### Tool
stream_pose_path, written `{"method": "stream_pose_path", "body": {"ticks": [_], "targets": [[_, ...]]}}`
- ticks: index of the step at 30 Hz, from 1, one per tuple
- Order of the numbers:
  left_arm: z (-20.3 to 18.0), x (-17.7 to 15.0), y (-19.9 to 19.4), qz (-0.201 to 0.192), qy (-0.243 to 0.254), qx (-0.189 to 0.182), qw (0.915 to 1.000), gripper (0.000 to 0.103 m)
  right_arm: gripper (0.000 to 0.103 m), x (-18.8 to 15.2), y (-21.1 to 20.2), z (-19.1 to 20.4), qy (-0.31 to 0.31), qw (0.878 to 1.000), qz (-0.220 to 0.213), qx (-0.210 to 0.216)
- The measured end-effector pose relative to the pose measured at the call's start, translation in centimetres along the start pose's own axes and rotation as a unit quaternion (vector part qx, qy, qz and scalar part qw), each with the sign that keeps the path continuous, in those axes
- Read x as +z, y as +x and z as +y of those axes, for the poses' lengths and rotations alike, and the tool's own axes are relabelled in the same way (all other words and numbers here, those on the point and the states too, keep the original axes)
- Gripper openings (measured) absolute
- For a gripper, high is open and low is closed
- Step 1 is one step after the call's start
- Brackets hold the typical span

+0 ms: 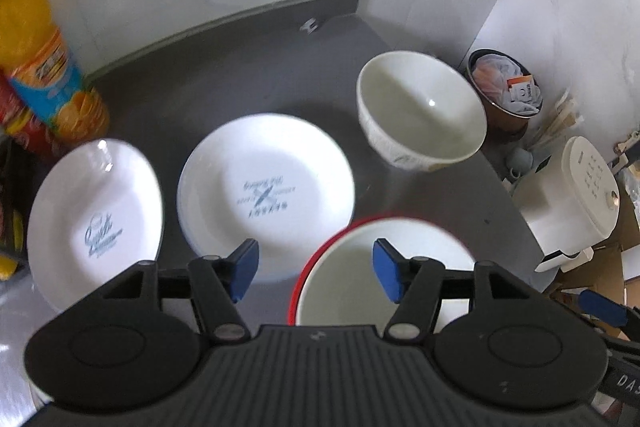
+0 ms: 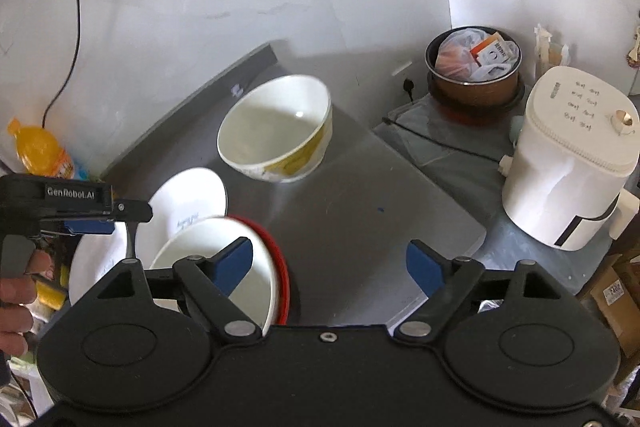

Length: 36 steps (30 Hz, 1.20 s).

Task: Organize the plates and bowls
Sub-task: 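Move both grippers to the smaller white yellow-banded bowl and grasp its rim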

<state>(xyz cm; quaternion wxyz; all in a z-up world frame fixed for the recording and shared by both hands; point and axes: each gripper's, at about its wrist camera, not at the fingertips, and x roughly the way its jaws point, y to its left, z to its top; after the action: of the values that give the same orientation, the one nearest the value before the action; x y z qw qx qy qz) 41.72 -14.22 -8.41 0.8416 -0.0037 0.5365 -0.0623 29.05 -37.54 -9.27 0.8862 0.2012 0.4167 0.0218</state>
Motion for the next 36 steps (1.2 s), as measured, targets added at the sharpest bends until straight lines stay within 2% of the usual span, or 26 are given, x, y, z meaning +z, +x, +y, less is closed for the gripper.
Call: {"method": "stream_pose_path", "body": {"ticks": [5,10,15,19,24,28,36], "targets": [[-1.6,1.7,-0.6,-0.011,-0.005,-0.024,0.9996,0.061,0.083,1.2,0.0,-0.3,-0.002,1.0,-0.011,0.021],[-2.9,3.0,-1.6,-0.028,-0.016,-0.028,0.9991,0.061,0.082,2.6,0.6,-0.4,0.014,0.999,-0.012,0.026],[-3.3,4.0,-1.3,-0.025,-0.012,-0.028,0.9992,0.061,0.082,3.9,1.7,-0.5,0.021,0.999,-0.016,0.018],[-3.7,5.1,0.1,-0.018,-0.004,-0.027,0.9995,0.061,0.08,5.1,3.6,-0.5,0.031,0.999,-0.014,0.003],[-4.0,6.9,2.7,0.0,0.012,-0.041,0.9991,0.061,0.079,6.4,6.4,-0.3,0.046,0.999,-0.003,0.003],[-4.0,8.2,4.6,0.001,0.022,-0.045,0.9987,0.061,0.073,7.0,8.8,-0.2,0.064,0.998,0.015,0.012],[-3.1,9.9,8.5,0.014,0.004,-0.049,0.9987,0.061,0.069,8.0,13.6,-0.2,0.071,0.996,0.051,0.016]]}}
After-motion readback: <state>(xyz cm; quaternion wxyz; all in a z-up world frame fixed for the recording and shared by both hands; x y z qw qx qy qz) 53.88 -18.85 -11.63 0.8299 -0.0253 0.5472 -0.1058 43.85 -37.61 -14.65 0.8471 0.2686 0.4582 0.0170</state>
